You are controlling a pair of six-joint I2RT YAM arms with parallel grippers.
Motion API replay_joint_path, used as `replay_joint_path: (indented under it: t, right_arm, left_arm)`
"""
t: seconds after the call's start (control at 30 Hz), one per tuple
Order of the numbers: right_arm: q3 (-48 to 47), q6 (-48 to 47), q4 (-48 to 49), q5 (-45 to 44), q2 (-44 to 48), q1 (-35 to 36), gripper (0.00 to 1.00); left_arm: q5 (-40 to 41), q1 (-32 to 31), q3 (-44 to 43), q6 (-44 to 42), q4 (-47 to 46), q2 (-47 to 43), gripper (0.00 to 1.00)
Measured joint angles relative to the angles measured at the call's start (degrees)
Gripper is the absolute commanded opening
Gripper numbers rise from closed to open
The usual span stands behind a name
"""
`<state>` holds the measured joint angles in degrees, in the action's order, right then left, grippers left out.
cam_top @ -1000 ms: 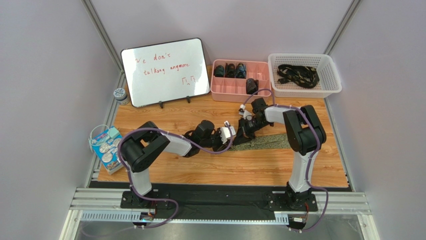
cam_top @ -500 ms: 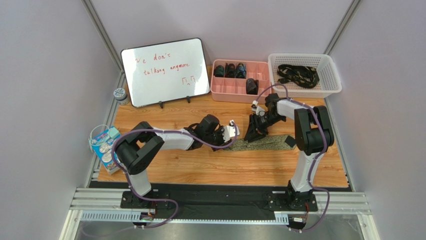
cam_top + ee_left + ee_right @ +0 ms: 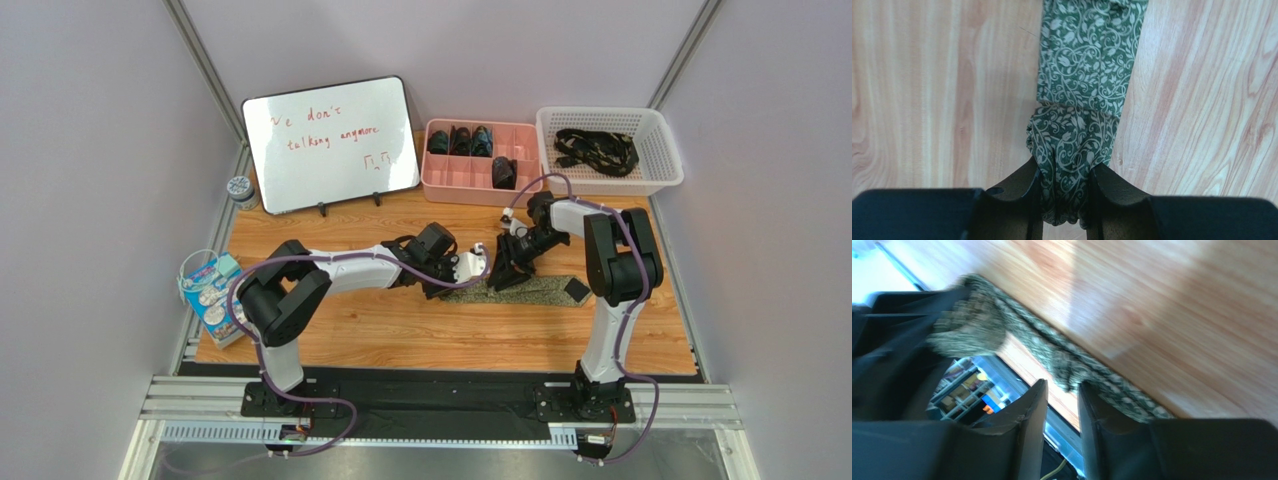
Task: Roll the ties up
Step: Roll the tie at the center of the board.
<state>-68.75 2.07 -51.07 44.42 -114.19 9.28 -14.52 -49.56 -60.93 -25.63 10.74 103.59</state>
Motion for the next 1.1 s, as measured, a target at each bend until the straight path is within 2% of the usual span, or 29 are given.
replay_joint_path:
  t: [0.27, 0.43, 0.57, 0.8, 0.93, 1.03, 1.1]
  right_arm:
    - [3.4, 8.4, 9.3, 8.5, 4.6, 1.9, 0.50]
    - [6.8, 14.1, 16.2, 11.2, 4.7, 5.8, 0.50]
    - [6.9, 15.4, 17.6, 11.6, 4.7, 7.1, 0.50]
    - [7.0, 13.9, 16.4, 11.4, 4.8, 3.2, 0.50]
    - [7.1, 16.0, 19.3, 11.5, 4.8, 4.7, 0.50]
    - [7.3, 17.3, 21.8, 11.5, 4.8, 6.6, 0.48]
    - [7.4, 17.9, 23.1, 11.5, 4.5, 7.5, 0.38]
  left_arm:
    - [0.8, -1.0, -3.8, -0.1, 2.3, 3.1, 0.12]
    - [0.8, -1.0, -4.4, 0.2, 2.9, 3.4, 0.12]
    - [1.1, -1.0, -4.8, 0.3, 3.4, 3.6, 0.12]
    - [1.2, -1.0, -4.9, 1.2, 3.4, 3.7, 0.14]
    - [1.2, -1.0, -4.9, 1.8, 3.3, 3.7, 0.15]
    - [1.1, -1.0, -4.9, 1.9, 3.3, 3.7, 0.16]
    - [1.1, -1.0, -4.9, 2.0, 3.3, 3.7, 0.16]
